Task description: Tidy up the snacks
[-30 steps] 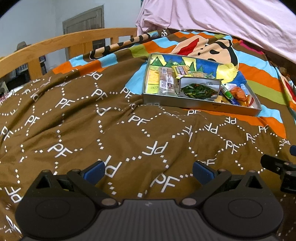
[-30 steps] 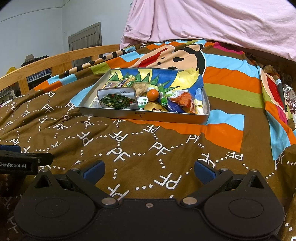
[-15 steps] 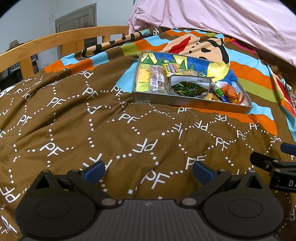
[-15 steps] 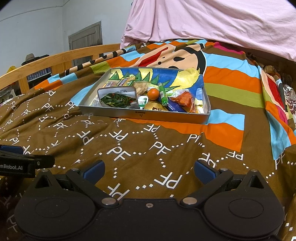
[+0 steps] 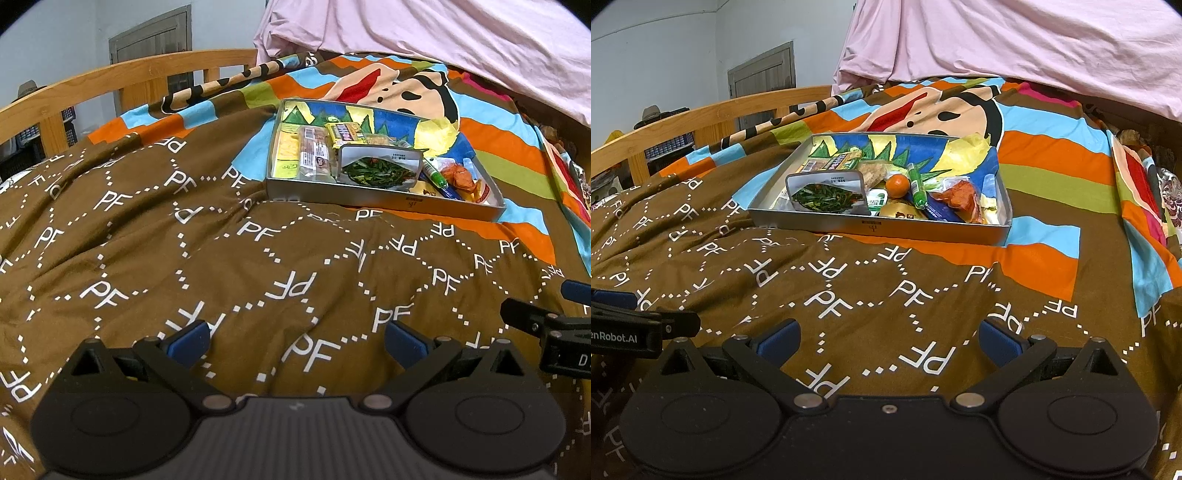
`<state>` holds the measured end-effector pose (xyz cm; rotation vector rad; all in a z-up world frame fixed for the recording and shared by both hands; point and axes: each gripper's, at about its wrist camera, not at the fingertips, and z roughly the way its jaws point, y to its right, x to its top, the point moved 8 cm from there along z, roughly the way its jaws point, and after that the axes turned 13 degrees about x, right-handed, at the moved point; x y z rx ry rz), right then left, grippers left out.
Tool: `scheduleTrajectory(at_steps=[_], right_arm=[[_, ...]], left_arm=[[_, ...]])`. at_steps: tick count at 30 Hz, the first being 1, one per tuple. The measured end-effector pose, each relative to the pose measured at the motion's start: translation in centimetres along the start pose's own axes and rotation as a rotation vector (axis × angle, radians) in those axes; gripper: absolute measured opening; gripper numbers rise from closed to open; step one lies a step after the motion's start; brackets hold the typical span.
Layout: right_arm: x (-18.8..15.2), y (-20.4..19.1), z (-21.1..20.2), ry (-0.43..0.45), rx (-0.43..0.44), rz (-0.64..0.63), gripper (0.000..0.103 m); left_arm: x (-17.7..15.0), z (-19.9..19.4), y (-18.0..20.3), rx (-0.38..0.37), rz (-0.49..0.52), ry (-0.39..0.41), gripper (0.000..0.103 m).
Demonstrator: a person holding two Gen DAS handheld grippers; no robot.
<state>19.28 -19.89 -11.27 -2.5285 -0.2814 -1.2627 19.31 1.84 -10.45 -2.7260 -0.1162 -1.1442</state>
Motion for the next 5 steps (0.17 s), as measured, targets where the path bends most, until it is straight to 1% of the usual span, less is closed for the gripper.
scheduleTrajectory(at_steps=[5], right_arm=[[-0.14,0.0,-0.14,-0.002,0.001,-0.002,0.102]], left_arm=[[0.01,0.05,-0.03,-0.002,0.0,-0.004,0.103]])
